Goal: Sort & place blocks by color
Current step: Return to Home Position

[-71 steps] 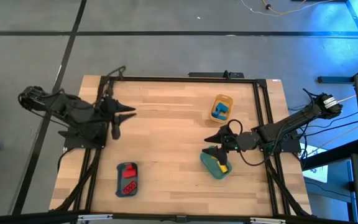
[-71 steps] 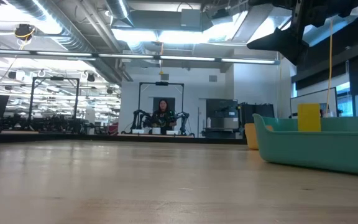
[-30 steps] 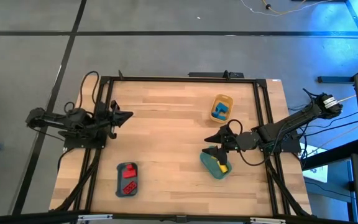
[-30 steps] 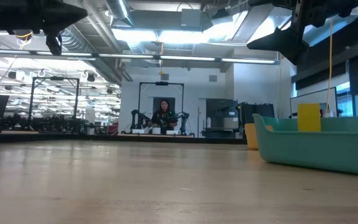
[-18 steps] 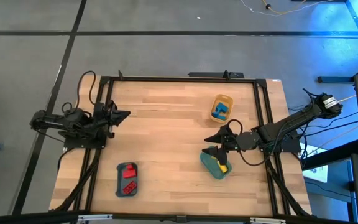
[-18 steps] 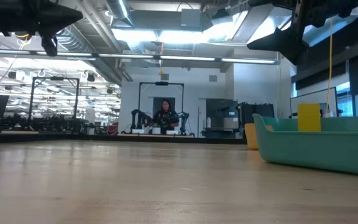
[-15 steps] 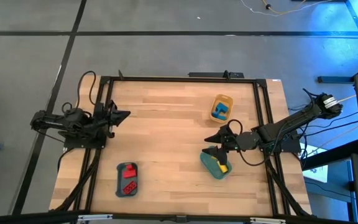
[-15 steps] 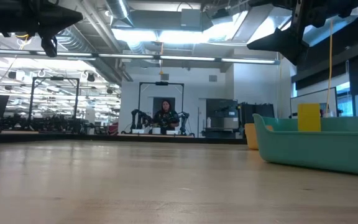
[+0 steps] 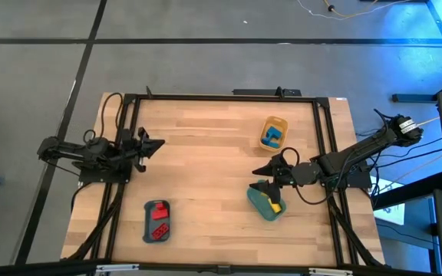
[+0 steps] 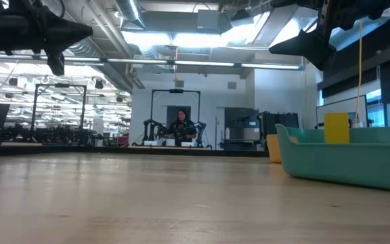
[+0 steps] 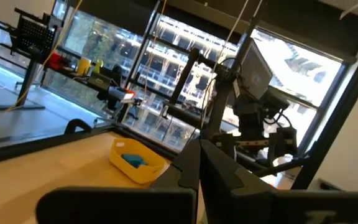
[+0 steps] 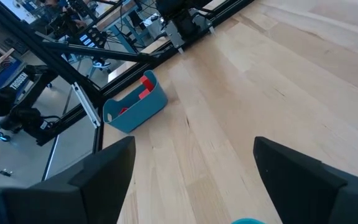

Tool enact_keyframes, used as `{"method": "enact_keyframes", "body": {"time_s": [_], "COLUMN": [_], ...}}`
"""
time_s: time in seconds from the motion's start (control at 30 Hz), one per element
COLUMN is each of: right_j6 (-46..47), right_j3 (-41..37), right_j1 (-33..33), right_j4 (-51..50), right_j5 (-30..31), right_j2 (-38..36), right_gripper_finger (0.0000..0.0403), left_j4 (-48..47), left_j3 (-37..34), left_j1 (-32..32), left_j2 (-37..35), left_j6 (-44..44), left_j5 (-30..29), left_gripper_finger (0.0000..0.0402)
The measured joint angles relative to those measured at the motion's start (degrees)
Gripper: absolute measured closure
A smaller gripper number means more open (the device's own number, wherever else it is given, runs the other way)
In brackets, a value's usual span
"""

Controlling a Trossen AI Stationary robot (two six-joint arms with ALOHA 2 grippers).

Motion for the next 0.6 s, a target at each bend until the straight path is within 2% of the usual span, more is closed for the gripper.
{"method": "enact_keyframes", "body": {"time_s": [0.2, 0.43, 0.6], "right_j6": [0.0, 5.6, 9.2], "right_j3": [0.0, 0.0, 0.0], "right_j1": [0.0, 0.0, -0.7], "right_j4": [0.0, 0.0, 0.0], "right_j5": [0.0, 0.1, -0.3], "right_j2": [0.0, 0.0, 0.0], "right_gripper_finger": [0.0076, 0.0079, 0.0121], "left_j4": [-1.6, -11.1, -12.2], "left_j3": [0.0, 0.0, 0.0], "left_j1": [0.0, 0.1, 0.1], "left_j2": [0.0, 0.0, 0.0], "left_j6": [3.3, 8.4, 9.2], "left_j5": [-1.6, -2.4, -2.8], "left_gripper_finger": [0.0401, 0.0401, 0.0401]}}
